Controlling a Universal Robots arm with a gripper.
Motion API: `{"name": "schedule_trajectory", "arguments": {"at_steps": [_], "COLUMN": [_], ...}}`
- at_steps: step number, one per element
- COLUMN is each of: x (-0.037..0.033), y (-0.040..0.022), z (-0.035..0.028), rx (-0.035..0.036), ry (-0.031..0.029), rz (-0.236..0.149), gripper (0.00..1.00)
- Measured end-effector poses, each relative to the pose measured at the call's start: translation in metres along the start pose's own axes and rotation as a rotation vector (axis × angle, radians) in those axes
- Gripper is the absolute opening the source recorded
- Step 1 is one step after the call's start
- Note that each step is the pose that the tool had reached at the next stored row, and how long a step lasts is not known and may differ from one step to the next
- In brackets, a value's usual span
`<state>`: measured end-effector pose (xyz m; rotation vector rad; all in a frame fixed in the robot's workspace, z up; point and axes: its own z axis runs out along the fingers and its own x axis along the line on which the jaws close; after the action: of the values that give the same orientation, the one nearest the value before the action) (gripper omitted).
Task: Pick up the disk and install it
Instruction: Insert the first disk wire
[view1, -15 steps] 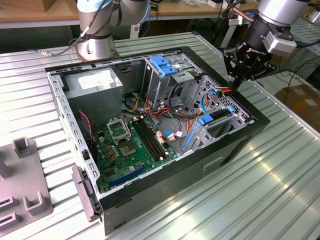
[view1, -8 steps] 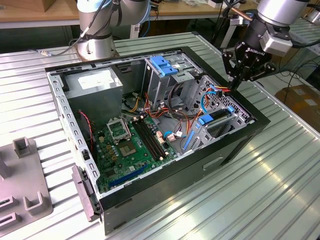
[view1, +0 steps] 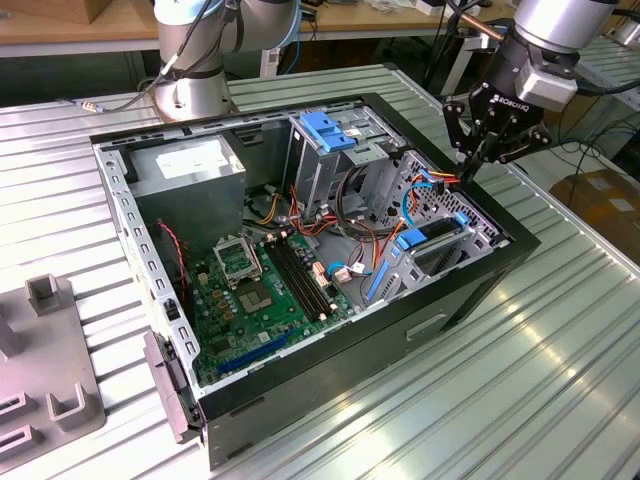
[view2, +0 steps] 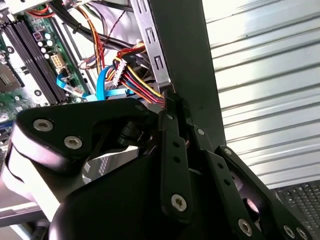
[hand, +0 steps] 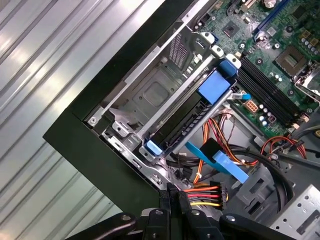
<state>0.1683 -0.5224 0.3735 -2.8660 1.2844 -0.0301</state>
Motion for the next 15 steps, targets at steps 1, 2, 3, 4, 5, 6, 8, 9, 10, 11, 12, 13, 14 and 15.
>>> {"name": "schedule_trajectory", "arguments": {"at_steps": [1, 2, 3, 4, 5, 6, 8, 9, 10, 11, 12, 13, 14, 15], "x": [0.0, 0.0, 0.0, -0.0005, -0.0012, -0.0017, -0.0035, -0.0047, -0.0054, -0.0057, -0.0057, -0.0057, -0.0058, -0.0057], "y": [0.0, 0.0, 0.0, 0.0004, 0.0011, 0.0018, 0.0038, 0.0053, 0.0061, 0.0064, 0.0063, 0.0064, 0.0064, 0.0064], "z": [0.0, 0.0, 0.0, 0.0, 0.0, -0.0001, -0.0001, -0.0001, 0.0, 0.0001, 0.0002, 0.0005, 0.0008, 0.0012], "rx": [-0.0002, -0.0003, -0.0005, -0.0005, -0.0006, -0.0007, -0.0007, -0.0006, -0.0005, -0.0008, -0.0009, -0.0015, -0.0022, -0.0026], "ry": [0.0001, 0.0002, 0.0003, 0.0002, 0.0003, 0.0004, 0.0004, 0.0005, 0.0004, 0.0006, 0.0008, 0.0011, 0.0014, 0.0016], "rz": [0.01, 0.02, 0.029, 0.034, 0.037, 0.039, 0.04, 0.042, 0.048, 0.053, 0.066, 0.097, 0.131, 0.16], "gripper": [0.18, 0.18, 0.18, 0.18, 0.18, 0.18, 0.18, 0.18, 0.18, 0.18, 0.18, 0.18, 0.18, 0.18]}}
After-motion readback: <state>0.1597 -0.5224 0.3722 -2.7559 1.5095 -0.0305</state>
